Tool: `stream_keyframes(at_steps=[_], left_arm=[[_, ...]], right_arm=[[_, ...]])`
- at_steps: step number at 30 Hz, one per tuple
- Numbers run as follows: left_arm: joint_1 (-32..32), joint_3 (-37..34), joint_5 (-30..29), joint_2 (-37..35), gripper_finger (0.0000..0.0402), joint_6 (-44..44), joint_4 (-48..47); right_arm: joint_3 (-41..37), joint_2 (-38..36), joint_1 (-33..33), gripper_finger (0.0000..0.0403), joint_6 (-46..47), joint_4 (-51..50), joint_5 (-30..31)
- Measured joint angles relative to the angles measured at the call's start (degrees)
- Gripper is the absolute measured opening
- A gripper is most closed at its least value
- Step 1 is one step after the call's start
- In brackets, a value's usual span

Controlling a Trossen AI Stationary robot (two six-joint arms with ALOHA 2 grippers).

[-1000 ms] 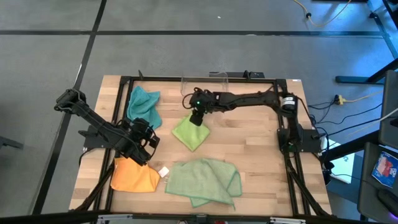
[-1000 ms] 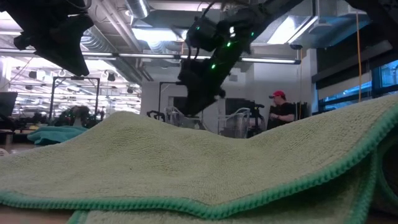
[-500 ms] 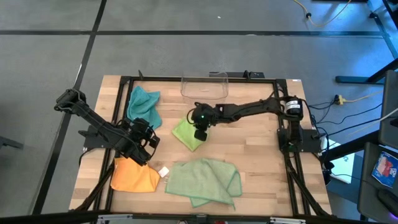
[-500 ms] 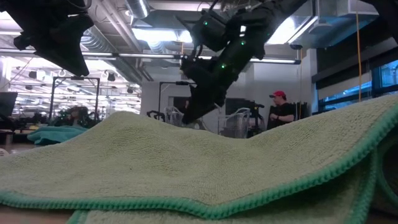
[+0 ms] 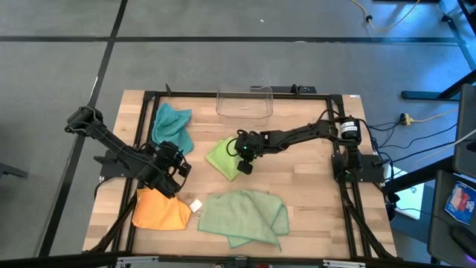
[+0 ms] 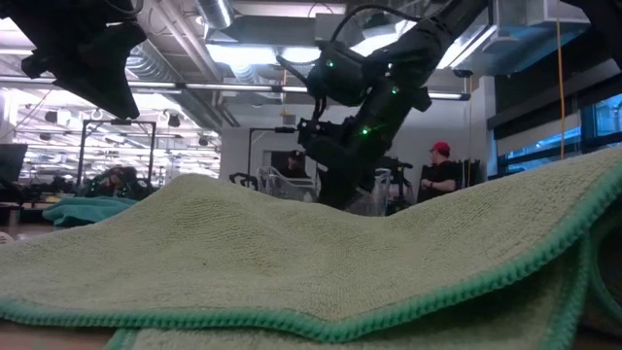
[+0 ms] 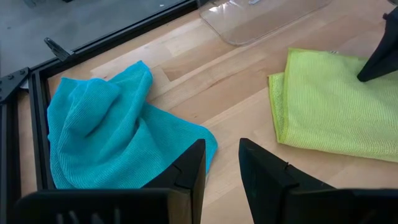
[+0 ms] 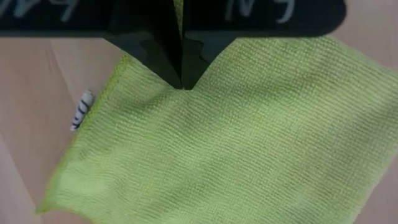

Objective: Fold microfiber towels
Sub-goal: Fold the light green microfiber towel

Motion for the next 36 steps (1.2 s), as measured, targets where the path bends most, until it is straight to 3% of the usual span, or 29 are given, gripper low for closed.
stream_keyframes(at_steps=[11,18,22,28,32,36], left_arm=[[0.0,0.0,0.47,0.0,0.0089,0.0,0.42],[0.0,0.0,0.47,0.0,0.0089,0.02,0.4],[0.0,0.0,0.45,0.0,0.0089,0.02,0.42],[0.0,0.0,1.4,0.0,0.0089,0.02,0.95],[0.0,0.0,1.5,0.0,0.0089,0.02,1.39],[-0.01,0.0,1.5,0.0,0.0089,0.02,1.51]], right_arm=[[3.47,-2.37,0.17,0.0002,-1.65,-2.83,-0.33],[-0.84,-1.86,0.17,0.0002,2.87,-5.66,-1.85],[-0.77,-2.13,0.23,0.001,0.96,-5.9,2.99],[2.5,-8.6,0.17,0.0023,-5.51,-9.15,6.08],[2.17,-13.68,0.22,0.002,-4.81,-12.14,5.91],[2.19,-15.15,0.15,0.0018,-7.91,-12.83,1.74]])
